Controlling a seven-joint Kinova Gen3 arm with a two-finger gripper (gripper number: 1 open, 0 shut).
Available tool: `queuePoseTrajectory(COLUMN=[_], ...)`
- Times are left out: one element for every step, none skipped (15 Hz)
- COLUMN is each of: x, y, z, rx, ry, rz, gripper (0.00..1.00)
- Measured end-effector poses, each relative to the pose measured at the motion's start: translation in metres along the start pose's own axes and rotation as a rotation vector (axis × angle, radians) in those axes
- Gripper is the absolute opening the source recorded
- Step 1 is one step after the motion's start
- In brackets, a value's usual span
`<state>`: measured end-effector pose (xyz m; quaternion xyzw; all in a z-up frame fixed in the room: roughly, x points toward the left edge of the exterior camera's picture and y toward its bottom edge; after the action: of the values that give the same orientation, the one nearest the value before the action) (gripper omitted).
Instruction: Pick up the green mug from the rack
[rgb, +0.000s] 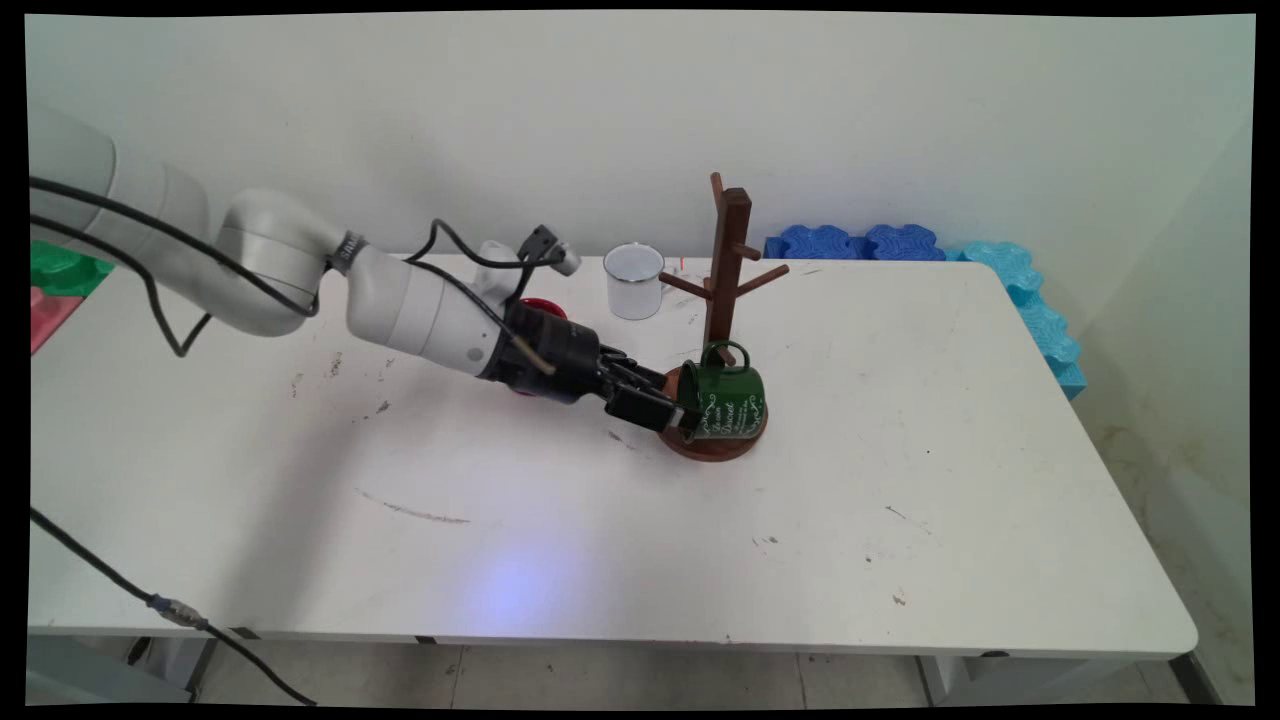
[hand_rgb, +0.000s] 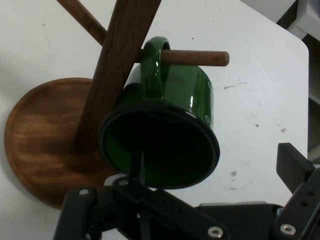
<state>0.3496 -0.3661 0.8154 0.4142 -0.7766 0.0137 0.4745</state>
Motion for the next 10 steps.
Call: queuePoseTrajectory(x=[0.001,0.002,0.002,0.002,0.003,0.003,0.003,0.003,0.004,0.004], y=[0.001,0.001,0.001,0.001,0.002,0.002,0.002,0.002,0.003,0.003], z=[0.003,0.006,0.008,0.011,0.013,0.014,0.017,0.019,0.021,0.023], rx=[-0.001,-0.003,-0.004,-0.005,-0.006,-0.007,-0.008,-0.008,-0.009,-0.01], ry=[-0.001,-0.003,-0.005,-0.007,-0.008,-0.009,-0.011,-0.012,-0.013,-0.015], rz=[-0.006,-0.009,-0.014,-0.02,-0.025,-0.028,-0.035,-0.04,-0.047,-0.054], gripper=[1.0,1.0,1.0,1.0,1.0,1.0,1.0,1.0,1.0,1.0])
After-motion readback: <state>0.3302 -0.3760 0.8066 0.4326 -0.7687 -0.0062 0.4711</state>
